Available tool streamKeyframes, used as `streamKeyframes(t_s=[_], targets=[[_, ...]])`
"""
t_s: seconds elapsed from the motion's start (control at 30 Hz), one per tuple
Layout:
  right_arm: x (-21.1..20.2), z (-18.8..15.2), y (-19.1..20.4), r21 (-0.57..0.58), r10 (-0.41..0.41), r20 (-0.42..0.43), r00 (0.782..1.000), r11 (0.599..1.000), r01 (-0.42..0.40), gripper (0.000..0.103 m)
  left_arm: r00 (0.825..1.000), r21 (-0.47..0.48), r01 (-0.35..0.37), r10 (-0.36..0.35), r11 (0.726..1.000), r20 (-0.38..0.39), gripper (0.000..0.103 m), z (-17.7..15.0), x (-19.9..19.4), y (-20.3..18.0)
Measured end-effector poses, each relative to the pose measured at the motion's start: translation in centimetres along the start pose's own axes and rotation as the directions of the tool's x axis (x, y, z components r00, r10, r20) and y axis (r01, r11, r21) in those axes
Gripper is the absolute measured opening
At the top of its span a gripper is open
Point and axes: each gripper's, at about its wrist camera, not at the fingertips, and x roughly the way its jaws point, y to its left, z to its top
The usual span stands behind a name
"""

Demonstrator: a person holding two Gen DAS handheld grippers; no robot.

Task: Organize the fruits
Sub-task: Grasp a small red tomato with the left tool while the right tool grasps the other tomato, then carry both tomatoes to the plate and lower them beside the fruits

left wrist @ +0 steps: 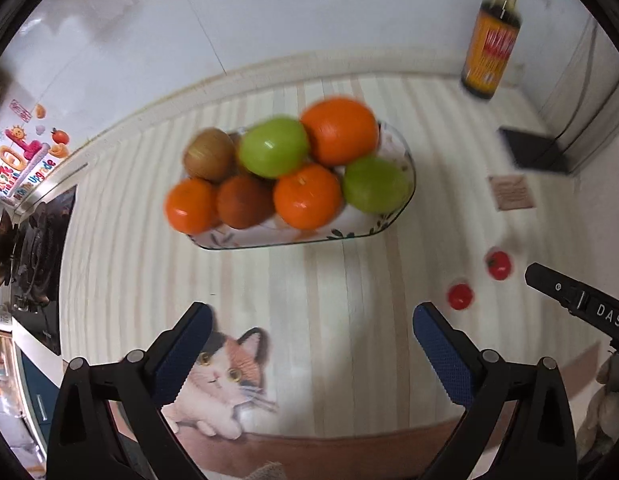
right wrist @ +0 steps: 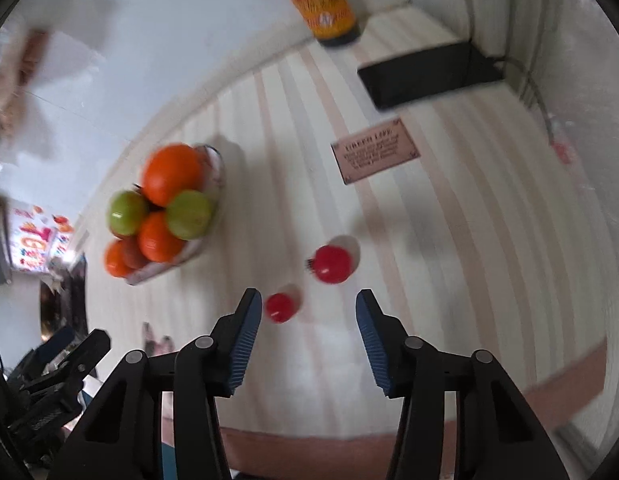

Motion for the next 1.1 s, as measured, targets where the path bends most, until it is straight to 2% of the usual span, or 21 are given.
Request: streamKeyframes(t_s=[0.1,0.2,0.23,0.27,0.4,0.53,0.63,0.7,0.8,0.93,0.97,1.1], targets=[[3.8,1.2,-0.6,-0.041,-0.009,-0.061,0.998,0.999,0.006,0.052,0.999,-0.002,-0.015,0.015,1.0,-0.051,0.103,0.3,2.7,-1.2],[6.3,1.9,-0.4,-0.097,-0.039,-0.082,0.996,0.995,0.031,0.051,0.997,0.006,-0.013,0.014,1.0,-0.077,0.103,0.3,4.2,-2.0],[6.9,2.1,-0.2,-0.117,-0.063,-0.086,0.994,0.992,0.053,0.046,0.996,0.005,-0.012,0.013,1.0,-0.084,0.103,0.2,4.4,-2.2],[6.9,2.2,0.3,-0.157,-0.08,-0.05,0.996,0.985,0.071,0.036,0.996,0.002,-0.01,0.01,1.0,-0.091,0.103,0.2,4.6,-2.4],[7.2,2.0,1.2,-0.243,-0.108,-0.019,0.994,0.965,0.1,0.035,0.992,0.014,0.048,-0.046,0.999,-0.115,0.103,0.2,5.2,-4.0],[6.2,2.0,-0.8,-0.193,-0.07,-0.009,0.998,0.979,0.067,0.035,0.984,0.056,0.131,-0.123,0.99,-0.129,0.099,0.2,5.3,-6.8],[4.7,2.4,-2.2,-0.143,-0.053,-0.004,0.999,0.988,0.052,0.035,0.972,0.083,0.184,-0.169,0.979,-0.161,0.09,0.2,6.0,-8.9],[4.2,2.5,-3.2,-0.116,-0.053,0.0,0.999,0.992,0.052,0.035,0.961,0.103,0.216,-0.193,0.971,-0.196,0.073,0.0,6.7,-10.4],[3.7,2.7,-4.3,-0.089,-0.057,-0.003,0.998,0.994,0.056,0.035,0.951,0.138,0.238,-0.202,0.961,-0.236,0.056,-0.5,7.4,-12.3],[3.6,2.8,-5.0,-0.063,-0.057,0.001,0.998,0.996,0.057,0.035,0.947,0.153,0.248,-0.207,0.957,-0.245,0.049,-0.9,7.8,-13.3],[3.5,2.9,-5.1,-0.057,-0.055,0.001,0.998,0.997,0.055,0.035,0.946,0.153,0.251,-0.209,0.956,-0.247,0.042,-0.9,7.9,-13.5],[3.5,2.6,-5.7,-0.049,-0.063,-0.001,0.998,0.997,0.062,0.035,0.95,0.164,0.248,-0.206,0.955,-0.237,0.03,-0.5,7.9,-14.0]])
